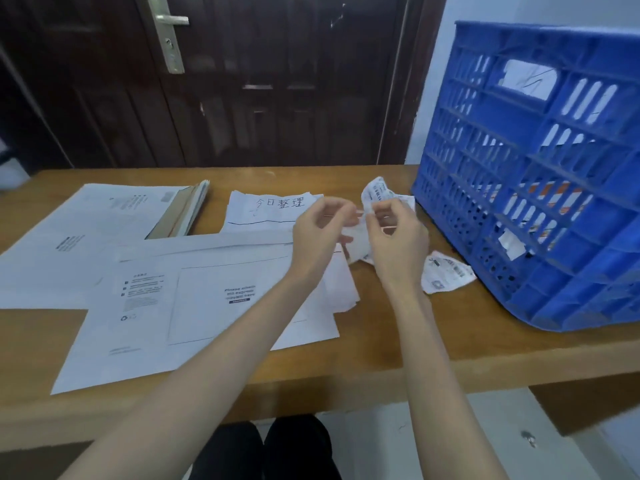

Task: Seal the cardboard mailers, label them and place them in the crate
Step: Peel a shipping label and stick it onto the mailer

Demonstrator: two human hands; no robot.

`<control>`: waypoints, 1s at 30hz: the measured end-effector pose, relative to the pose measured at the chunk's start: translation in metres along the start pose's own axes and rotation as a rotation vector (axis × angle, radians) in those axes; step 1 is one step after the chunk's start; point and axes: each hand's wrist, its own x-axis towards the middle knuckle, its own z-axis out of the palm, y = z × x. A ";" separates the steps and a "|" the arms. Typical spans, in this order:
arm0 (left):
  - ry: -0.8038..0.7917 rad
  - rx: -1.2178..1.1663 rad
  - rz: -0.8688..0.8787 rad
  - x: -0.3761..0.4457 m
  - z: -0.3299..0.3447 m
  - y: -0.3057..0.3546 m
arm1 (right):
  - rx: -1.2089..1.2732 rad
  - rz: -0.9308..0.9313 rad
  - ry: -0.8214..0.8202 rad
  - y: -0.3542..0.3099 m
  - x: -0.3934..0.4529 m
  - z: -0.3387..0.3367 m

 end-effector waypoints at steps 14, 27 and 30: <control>0.247 -0.282 -0.294 -0.006 -0.163 -0.017 | 0.185 -0.067 -0.284 -0.066 -0.067 0.139; 0.126 -0.310 -0.168 0.025 -0.174 -0.044 | 0.287 -0.004 -0.221 -0.062 -0.054 0.169; 0.130 -0.284 -0.141 0.026 -0.177 -0.047 | 0.337 0.060 -0.219 -0.062 -0.051 0.172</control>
